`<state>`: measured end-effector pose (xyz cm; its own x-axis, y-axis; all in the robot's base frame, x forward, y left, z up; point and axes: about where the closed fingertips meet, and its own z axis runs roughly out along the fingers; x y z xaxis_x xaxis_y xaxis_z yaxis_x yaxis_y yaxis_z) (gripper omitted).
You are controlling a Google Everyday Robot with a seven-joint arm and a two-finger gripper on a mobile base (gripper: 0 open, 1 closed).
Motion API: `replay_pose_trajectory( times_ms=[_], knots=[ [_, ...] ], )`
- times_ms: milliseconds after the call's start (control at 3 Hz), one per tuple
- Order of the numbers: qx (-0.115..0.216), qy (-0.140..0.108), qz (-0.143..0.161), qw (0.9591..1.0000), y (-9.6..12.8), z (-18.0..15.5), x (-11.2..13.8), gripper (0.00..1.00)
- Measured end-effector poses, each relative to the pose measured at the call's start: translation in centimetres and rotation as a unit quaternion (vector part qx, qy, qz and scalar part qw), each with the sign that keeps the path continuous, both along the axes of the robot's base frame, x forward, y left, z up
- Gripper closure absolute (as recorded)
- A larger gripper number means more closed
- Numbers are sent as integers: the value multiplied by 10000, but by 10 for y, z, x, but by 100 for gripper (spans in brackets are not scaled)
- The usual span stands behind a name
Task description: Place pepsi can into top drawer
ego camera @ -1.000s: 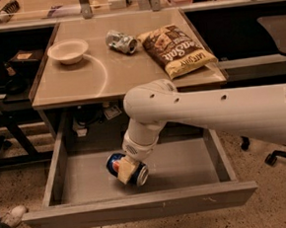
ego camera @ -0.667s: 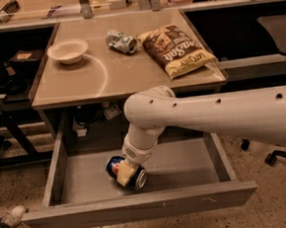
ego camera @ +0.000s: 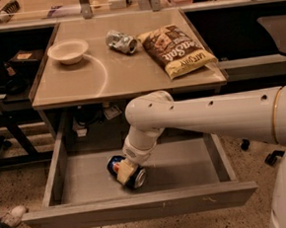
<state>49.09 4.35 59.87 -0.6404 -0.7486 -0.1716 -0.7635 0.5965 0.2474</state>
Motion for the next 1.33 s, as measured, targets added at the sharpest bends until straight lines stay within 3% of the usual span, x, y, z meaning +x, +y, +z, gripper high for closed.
replay_pose_trajectory(
  times_ms=[333, 667, 1333],
  knots=[
    [-10, -15, -70, 10000, -1, -1, 4, 100],
    [-10, -14, -70, 10000, -1, -1, 4, 83],
    [-11, -14, -69, 10000, -1, -1, 4, 36]
  ],
)
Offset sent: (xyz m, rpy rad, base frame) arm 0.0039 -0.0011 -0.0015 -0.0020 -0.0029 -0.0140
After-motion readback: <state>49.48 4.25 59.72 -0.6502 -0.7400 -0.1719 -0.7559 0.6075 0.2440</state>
